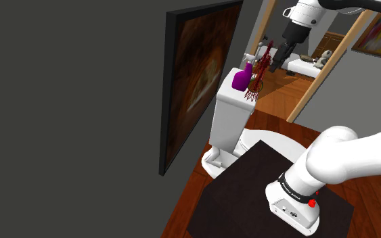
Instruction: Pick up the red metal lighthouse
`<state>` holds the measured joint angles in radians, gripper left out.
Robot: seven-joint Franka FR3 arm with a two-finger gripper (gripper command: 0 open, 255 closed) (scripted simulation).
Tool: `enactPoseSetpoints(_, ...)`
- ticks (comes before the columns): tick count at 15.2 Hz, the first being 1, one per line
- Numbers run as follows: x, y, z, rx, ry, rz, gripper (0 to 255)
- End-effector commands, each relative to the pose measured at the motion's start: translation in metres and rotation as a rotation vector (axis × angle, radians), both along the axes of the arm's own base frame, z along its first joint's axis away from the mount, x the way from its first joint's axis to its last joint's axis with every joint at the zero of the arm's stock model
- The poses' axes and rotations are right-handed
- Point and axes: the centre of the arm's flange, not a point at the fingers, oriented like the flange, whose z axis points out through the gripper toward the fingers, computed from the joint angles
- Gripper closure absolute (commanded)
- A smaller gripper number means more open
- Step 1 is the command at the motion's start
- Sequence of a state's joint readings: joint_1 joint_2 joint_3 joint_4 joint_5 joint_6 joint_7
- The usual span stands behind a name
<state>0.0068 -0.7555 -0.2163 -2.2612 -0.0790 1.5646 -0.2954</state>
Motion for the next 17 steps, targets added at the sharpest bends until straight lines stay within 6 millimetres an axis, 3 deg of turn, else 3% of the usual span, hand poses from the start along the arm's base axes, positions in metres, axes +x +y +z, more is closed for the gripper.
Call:
enactPoseSetpoints(1,0.003,-0.028,0.001,0.011,-0.012,0.049,0)
enactPoseSetpoints(9,0.036,-0.136,-0.003,0.058,-0.061,0.228,0)
enactPoseSetpoints(17,0.089,-0.235,-0.01,0.105,-0.11,0.407,0)
